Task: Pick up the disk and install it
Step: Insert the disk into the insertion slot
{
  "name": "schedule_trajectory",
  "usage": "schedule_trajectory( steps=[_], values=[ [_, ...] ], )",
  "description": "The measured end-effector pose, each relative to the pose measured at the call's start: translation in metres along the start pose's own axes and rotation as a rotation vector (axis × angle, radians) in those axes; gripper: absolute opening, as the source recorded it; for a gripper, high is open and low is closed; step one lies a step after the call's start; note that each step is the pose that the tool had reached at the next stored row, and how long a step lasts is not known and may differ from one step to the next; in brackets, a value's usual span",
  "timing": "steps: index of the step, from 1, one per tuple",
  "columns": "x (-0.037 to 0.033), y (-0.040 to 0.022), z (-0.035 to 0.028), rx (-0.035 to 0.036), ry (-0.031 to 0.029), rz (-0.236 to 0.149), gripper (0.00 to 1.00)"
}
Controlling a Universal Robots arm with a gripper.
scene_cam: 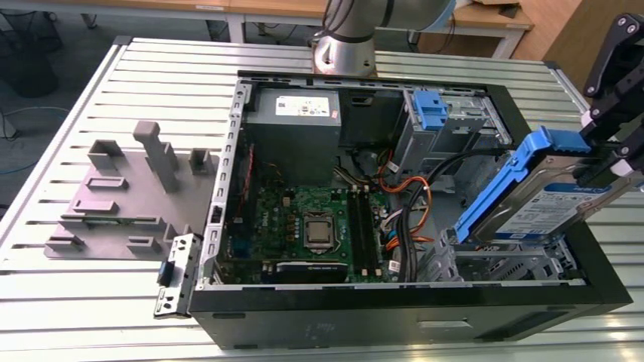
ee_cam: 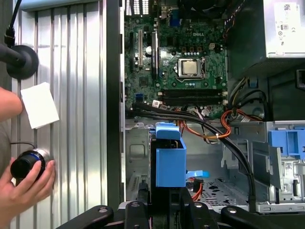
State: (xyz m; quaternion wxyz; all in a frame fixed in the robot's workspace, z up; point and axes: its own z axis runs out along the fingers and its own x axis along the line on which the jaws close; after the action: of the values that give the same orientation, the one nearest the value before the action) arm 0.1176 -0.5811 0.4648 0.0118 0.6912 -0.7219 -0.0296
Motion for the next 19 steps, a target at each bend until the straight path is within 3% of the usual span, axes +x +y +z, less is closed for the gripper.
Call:
schedule_trajectory(
  steps=[7,19],
  values=[
    [-0.0013,-0.0026,0.0081,0.0000,0.0002,0.000,0.35],
    [-0.0048,-0.0032,0.0147,0.0000,0.0000,0.000,0.35]
  ],
)
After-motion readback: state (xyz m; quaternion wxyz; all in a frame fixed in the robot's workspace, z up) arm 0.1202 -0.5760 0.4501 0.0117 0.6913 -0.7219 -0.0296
